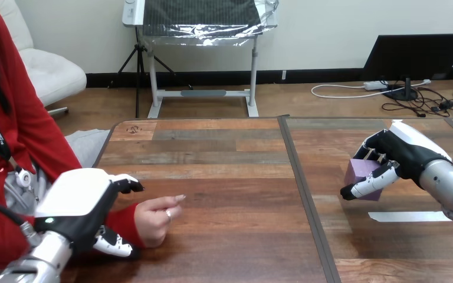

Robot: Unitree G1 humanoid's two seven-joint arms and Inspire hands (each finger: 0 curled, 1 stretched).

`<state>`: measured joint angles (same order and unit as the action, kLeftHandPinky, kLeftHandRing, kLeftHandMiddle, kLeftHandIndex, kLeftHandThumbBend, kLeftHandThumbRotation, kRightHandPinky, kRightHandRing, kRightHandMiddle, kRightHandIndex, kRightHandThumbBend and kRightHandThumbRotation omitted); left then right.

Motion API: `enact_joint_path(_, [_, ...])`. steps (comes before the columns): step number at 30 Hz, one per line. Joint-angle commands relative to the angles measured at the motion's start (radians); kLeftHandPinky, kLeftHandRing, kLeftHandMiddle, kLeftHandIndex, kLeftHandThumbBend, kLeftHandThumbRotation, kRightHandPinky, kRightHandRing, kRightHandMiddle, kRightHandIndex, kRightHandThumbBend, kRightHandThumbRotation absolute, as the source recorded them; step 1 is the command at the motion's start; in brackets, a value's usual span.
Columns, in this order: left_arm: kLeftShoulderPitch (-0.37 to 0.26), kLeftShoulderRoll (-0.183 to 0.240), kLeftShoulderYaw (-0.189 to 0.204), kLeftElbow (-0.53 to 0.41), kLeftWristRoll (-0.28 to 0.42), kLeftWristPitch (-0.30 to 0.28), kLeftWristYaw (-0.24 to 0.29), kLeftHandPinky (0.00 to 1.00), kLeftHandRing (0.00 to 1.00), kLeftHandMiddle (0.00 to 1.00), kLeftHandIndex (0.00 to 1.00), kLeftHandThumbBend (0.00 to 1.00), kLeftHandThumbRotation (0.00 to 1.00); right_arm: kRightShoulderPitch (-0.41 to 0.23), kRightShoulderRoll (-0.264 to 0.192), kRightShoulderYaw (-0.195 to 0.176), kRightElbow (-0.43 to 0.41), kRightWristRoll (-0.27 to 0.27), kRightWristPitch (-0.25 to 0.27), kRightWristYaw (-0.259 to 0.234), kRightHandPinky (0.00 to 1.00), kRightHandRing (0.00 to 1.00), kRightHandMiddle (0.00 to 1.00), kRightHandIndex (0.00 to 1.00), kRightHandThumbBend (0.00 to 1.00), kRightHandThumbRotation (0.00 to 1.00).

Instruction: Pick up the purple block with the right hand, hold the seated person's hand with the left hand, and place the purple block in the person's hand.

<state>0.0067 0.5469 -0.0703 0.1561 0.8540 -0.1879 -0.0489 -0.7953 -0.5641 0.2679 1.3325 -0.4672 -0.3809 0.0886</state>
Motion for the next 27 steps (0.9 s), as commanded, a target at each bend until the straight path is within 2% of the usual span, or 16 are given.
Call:
enact_joint_path(1, [-0.104,0.021,-0.033,0.038,0.007,0.03,-0.006,0.71,0.75,0.76,0.76,1.0,0.15,-0.093,-0.006,-0.022,-0.049,0.02,-0.014,0.002,0.4,0.43,0.48,0.5,0.81,0.0])
enact_joint_path(8, [-0.145,0.018,-0.069,0.089,0.009,0.043,0.004,0.7,0.75,0.76,0.75,1.0,0.16,-0.093,-0.008,-0.021,-0.049,0.019,-0.015,0.001,0.4,0.43,0.48,0.5,0.81,0.0])
enact_joint_path(19, [-0.208,0.0,-0.11,0.17,-0.012,0.087,-0.02,0.71,0.75,0.76,0.75,0.97,0.16,-0.093,-0.008,-0.023,-0.052,0.021,-0.019,-0.002,0.4,0.43,0.48,0.5,0.82,0.0])
enact_joint_path(27, [-0.258,-0.002,-0.148,0.246,-0.016,0.096,-0.022,0.67,0.74,0.75,0.72,0.96,0.14,-0.093,-0.008,-0.022,-0.053,0.021,-0.019,-0.002,0.4,0.44,0.48,0.5,0.82,0.0])
